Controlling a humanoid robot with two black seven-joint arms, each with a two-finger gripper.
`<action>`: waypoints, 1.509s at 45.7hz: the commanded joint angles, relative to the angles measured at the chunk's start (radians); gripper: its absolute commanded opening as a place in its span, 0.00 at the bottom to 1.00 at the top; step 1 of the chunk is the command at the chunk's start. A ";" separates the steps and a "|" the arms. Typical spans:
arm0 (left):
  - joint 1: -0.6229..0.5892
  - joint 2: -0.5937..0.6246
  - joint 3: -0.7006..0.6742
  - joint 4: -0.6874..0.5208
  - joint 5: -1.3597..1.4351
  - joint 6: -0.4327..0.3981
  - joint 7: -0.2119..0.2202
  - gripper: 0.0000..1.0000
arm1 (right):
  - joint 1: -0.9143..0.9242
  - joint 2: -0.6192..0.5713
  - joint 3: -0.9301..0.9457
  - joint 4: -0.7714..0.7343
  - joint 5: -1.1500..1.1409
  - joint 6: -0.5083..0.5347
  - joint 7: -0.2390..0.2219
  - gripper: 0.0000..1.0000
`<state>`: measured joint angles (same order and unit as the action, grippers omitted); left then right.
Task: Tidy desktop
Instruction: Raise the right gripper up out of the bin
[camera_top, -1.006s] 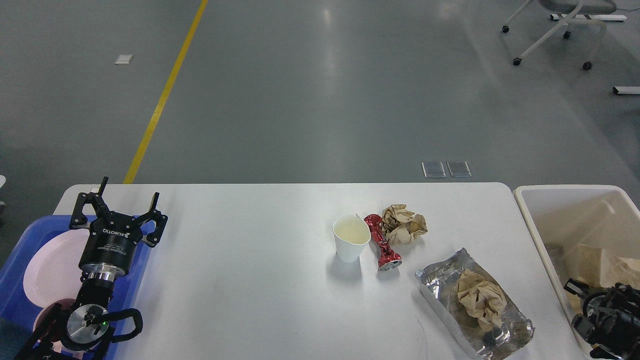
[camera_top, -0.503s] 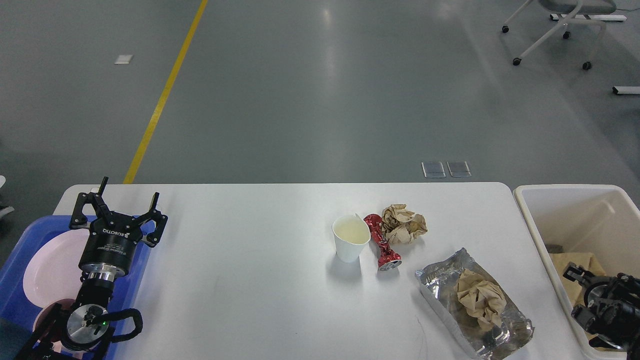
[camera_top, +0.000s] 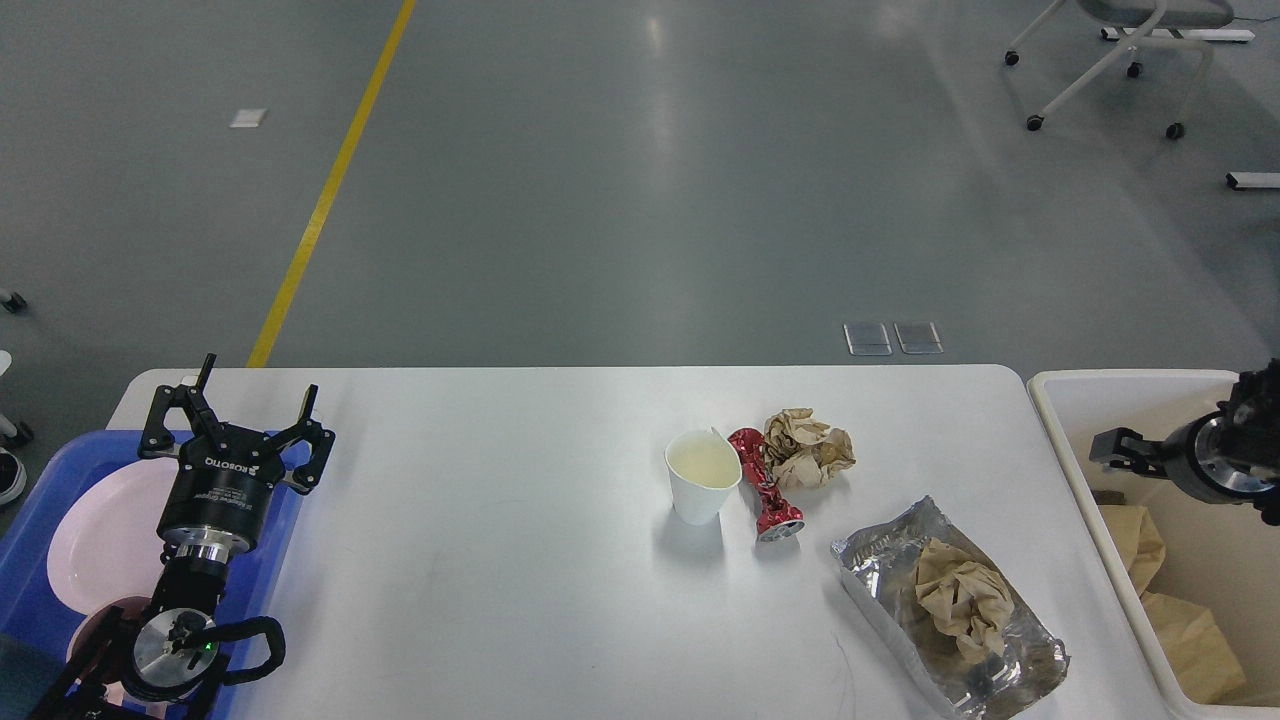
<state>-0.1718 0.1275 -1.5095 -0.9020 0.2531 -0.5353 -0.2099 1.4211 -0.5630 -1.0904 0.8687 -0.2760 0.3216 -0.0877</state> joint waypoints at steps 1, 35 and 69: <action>0.000 0.000 0.000 0.000 0.000 0.001 0.000 0.96 | 0.229 0.049 -0.083 0.128 0.008 0.195 0.000 1.00; 0.000 0.000 0.000 0.000 0.000 0.001 0.000 0.96 | 1.219 0.175 -0.226 0.875 0.325 0.468 -0.121 0.98; 0.000 0.000 0.000 0.000 0.000 0.001 0.000 0.96 | 1.011 0.150 -0.352 0.842 0.327 0.404 -0.044 0.97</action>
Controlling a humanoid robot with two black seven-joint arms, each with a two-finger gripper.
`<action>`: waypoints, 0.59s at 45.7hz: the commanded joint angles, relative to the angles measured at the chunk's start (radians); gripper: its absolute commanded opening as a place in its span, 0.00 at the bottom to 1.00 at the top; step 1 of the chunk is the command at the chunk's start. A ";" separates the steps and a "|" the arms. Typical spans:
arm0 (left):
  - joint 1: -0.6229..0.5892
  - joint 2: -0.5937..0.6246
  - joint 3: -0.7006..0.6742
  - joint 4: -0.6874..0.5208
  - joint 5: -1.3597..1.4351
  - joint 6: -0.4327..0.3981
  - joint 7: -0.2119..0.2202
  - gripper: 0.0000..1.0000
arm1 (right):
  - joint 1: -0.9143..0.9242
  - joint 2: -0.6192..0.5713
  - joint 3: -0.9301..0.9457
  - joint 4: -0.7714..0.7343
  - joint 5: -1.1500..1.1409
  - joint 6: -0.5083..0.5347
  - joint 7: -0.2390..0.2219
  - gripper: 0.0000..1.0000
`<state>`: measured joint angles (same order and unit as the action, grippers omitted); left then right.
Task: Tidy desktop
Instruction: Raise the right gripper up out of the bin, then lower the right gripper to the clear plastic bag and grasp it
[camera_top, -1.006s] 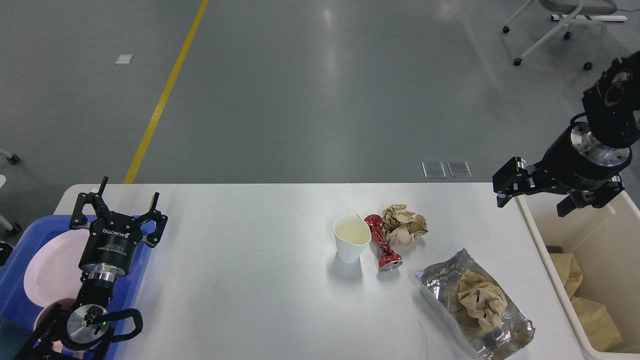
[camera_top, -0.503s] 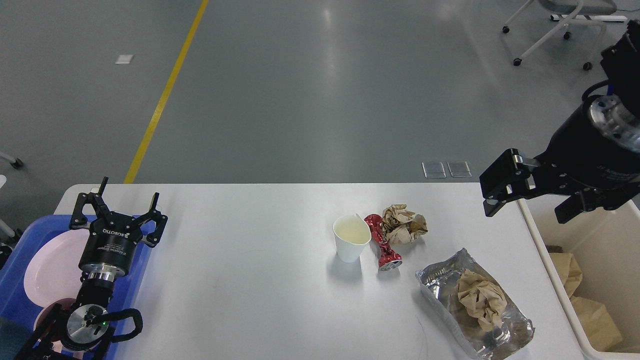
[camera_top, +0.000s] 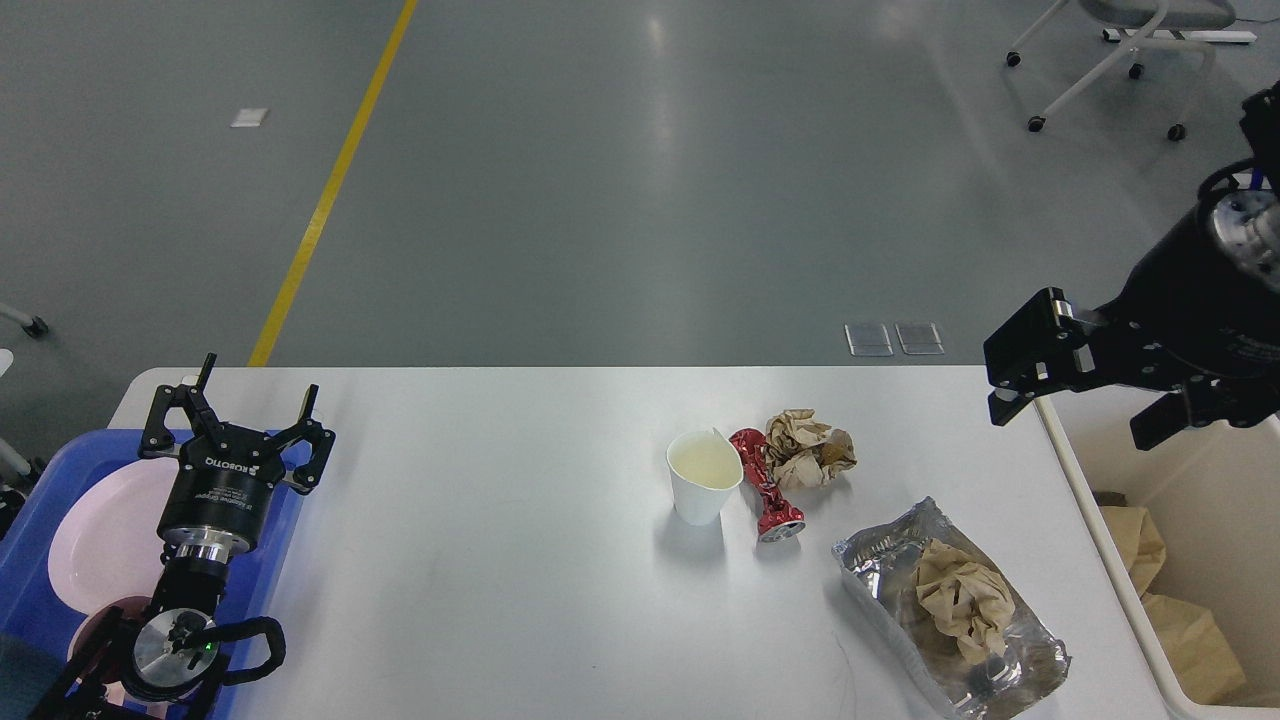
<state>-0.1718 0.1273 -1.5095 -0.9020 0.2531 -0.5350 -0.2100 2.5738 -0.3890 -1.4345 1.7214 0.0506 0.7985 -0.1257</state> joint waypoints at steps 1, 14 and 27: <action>0.000 0.000 0.000 0.000 0.000 0.000 0.000 0.96 | -0.170 -0.031 -0.007 -0.011 0.002 -0.093 -0.006 0.98; 0.000 0.000 0.000 0.000 0.000 0.000 0.000 0.96 | -0.487 -0.246 0.005 -0.002 0.002 -0.368 -0.025 0.97; 0.000 0.000 0.000 0.000 0.000 0.001 0.000 0.96 | -0.834 -0.341 0.186 -0.002 0.003 -0.620 -0.040 0.85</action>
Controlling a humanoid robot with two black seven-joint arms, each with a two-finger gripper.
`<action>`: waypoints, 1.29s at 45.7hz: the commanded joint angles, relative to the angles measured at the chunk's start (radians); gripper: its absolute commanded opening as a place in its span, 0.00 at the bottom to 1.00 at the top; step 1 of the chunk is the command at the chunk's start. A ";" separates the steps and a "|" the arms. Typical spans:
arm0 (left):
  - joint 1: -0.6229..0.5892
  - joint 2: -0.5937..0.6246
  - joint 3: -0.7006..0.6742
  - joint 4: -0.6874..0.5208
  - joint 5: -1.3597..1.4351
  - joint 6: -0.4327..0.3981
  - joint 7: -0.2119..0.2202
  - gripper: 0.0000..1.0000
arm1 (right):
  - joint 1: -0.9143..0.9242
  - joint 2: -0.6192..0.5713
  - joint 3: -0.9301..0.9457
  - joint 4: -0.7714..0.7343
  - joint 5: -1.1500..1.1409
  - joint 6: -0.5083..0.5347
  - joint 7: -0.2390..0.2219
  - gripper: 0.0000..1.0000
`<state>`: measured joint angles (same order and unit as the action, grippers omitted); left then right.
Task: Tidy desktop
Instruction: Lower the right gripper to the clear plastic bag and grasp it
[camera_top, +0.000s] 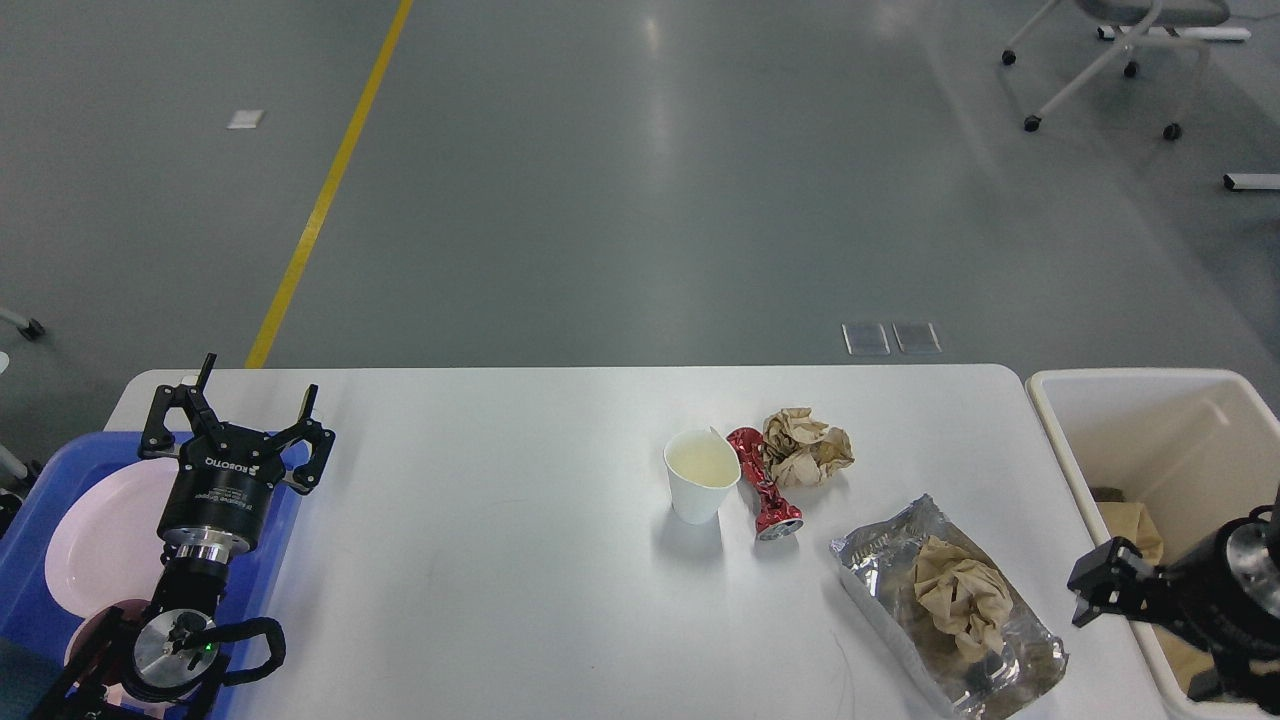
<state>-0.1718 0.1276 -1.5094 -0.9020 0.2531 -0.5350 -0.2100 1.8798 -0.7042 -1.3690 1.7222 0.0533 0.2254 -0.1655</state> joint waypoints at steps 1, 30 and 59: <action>0.000 0.000 0.000 0.000 0.000 0.000 0.000 0.96 | -0.172 -0.026 0.148 -0.006 0.000 -0.055 0.000 0.80; 0.000 0.000 0.000 0.000 0.000 0.001 0.000 0.96 | -0.579 0.089 0.396 -0.216 0.269 -0.363 0.004 0.55; 0.000 0.000 0.000 0.000 0.000 0.000 0.000 0.96 | -0.692 0.146 0.489 -0.326 0.362 -0.363 0.004 0.34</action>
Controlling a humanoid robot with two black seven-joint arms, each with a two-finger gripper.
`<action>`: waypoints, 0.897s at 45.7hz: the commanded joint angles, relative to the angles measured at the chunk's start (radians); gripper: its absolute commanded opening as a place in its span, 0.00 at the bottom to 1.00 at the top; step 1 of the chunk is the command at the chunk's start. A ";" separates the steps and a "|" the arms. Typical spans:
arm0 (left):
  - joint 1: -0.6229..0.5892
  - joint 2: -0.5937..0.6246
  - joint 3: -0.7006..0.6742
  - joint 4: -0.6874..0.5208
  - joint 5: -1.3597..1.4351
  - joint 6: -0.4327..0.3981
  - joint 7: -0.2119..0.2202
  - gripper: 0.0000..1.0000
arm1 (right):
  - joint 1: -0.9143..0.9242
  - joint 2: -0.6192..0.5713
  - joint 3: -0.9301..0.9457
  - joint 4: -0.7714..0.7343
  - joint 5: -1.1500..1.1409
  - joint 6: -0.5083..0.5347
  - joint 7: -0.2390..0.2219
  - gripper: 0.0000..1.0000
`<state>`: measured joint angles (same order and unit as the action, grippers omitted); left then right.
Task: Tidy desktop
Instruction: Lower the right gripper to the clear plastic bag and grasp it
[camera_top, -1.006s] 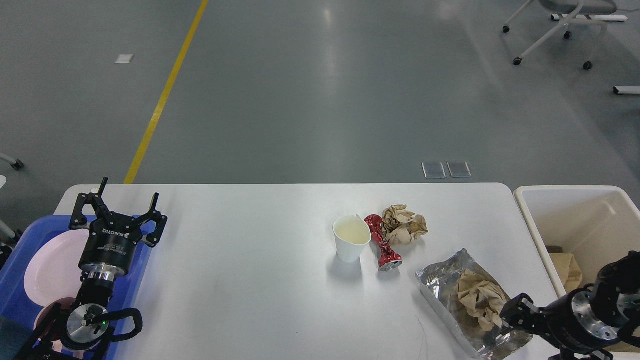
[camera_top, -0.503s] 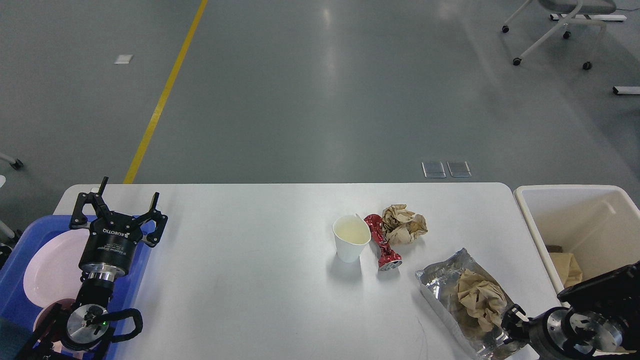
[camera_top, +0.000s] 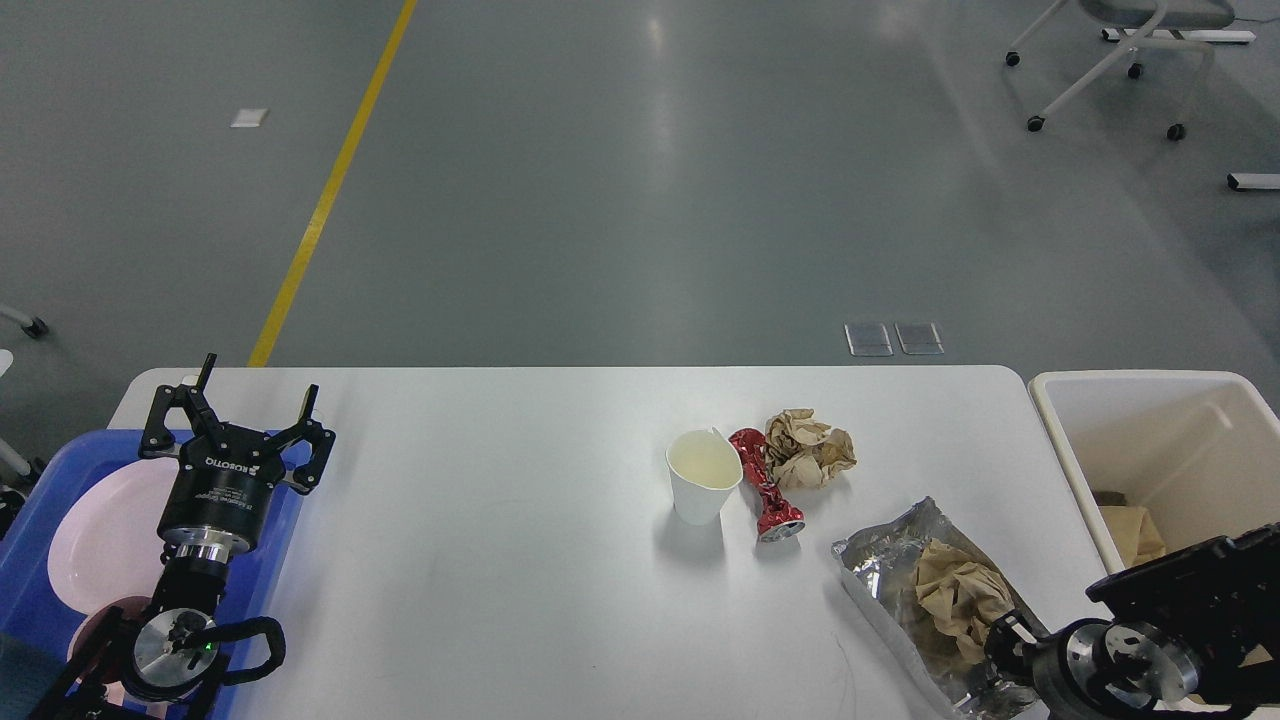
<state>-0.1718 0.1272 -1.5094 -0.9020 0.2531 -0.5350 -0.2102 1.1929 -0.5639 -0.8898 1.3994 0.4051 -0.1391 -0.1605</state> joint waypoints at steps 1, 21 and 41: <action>0.000 0.000 0.000 0.000 0.000 0.000 0.000 0.96 | -0.006 0.010 0.009 -0.006 0.011 0.001 -0.001 0.32; 0.000 0.000 0.000 0.000 0.000 0.000 0.000 0.96 | -0.029 0.035 0.008 -0.049 0.014 -0.007 -0.007 0.00; 0.000 0.000 0.000 0.000 0.000 0.000 0.000 0.96 | 0.050 -0.014 -0.015 0.006 0.032 0.070 -0.007 0.00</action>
<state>-0.1718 0.1274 -1.5094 -0.9020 0.2531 -0.5350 -0.2096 1.1975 -0.5508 -0.8907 1.3699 0.4391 -0.1231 -0.1674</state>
